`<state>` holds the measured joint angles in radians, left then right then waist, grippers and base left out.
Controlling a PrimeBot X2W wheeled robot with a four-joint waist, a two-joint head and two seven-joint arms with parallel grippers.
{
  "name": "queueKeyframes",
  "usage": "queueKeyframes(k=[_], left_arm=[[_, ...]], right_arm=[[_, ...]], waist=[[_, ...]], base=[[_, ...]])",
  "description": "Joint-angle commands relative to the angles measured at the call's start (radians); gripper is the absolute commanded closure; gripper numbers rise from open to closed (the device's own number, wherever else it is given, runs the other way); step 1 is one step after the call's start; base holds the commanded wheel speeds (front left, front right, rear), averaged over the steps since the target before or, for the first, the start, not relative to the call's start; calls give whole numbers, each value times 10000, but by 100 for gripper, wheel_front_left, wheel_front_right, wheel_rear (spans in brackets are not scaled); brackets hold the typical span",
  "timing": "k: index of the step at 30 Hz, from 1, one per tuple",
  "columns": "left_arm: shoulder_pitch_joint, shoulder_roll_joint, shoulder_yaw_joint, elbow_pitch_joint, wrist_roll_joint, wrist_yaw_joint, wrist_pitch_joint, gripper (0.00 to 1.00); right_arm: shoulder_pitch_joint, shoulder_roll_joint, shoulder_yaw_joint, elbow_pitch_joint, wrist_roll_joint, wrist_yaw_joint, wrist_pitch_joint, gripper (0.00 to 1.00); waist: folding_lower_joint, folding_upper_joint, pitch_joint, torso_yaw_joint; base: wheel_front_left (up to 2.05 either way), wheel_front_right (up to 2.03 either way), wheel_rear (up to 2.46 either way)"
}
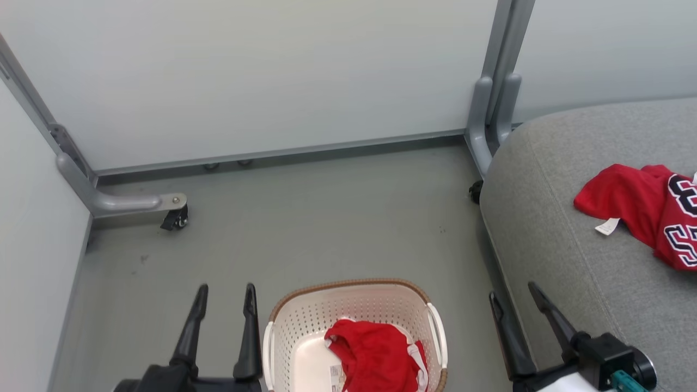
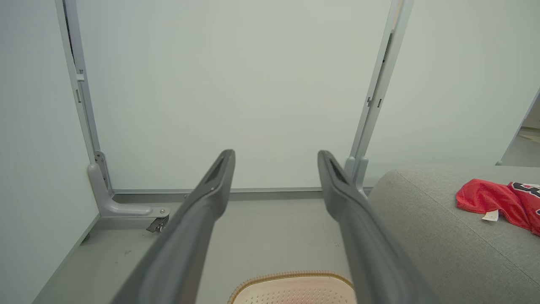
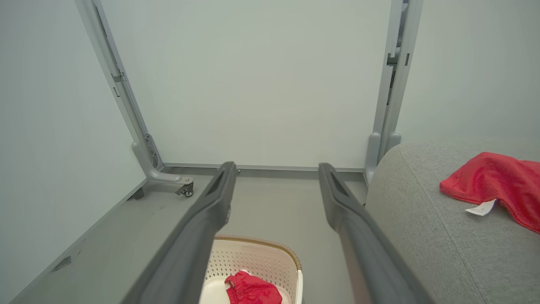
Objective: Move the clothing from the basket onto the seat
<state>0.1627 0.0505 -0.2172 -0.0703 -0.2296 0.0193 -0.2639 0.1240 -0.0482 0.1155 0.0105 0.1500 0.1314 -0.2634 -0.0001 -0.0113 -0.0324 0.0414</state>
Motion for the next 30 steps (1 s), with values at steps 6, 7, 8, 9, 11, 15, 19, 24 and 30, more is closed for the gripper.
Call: queueKeyframes(k=[6, 7, 8, 9, 11, 15, 19, 24, 30], left_arm=[[669, 5, -103, 201, 301, 140, -7, 0], [737, 5, -100, 262, 287, 153, -7, 0], [764, 5, -102, 296, 304, 158, -7, 0], [777, 5, -107, 365, 345, 162, -7, 0], [752, 5, -111, 459, 381, 185, -7, 0], [634, 4, -143, 597, 359, 254, -7, 0], [612, 4, -199, 681, 280, 271, -7, 0], [552, 6, -136, 716, 206, 253, -8, 0], [638, 6, -30, 747, 194, 224, -8, 0]], right_arm=[[690, -39, -237, 191, -223, -14, -20, 0], [723, -39, -258, 218, -282, -14, -20, 0], [736, -41, -285, 230, -311, -14, -20, 0], [725, -41, -315, 244, -323, -14, -20, 0], [663, -39, -323, 278, -354, -14, -20, 0], [556, -39, -261, 351, -380, -14, -18, 0], [642, -41, -160, 416, -459, -14, -20, 0], [733, -39, -198, 526, -495, -14, -18, 0], [810, -39, -198, 561, -555, -14, -20, 0]], waist=[[1, 113, -457, -162], [1, 113, -484, -187], [1, 113, -497, -204], [1, 113, -505, -234], [1, 113, -504, -282], [1, 113, -543, -371], [1, 113, -635, -436], [1, 113, -711, -449], [1, 113, -794, -422]], base=[[0, 0, 0], [0, 0, 0], [0, 0, 0], [0, 0, 0], [0, 0, 0], [0, 0, 0], [0, 0, 0], [0, 0, 0], [0, 0, 0]])
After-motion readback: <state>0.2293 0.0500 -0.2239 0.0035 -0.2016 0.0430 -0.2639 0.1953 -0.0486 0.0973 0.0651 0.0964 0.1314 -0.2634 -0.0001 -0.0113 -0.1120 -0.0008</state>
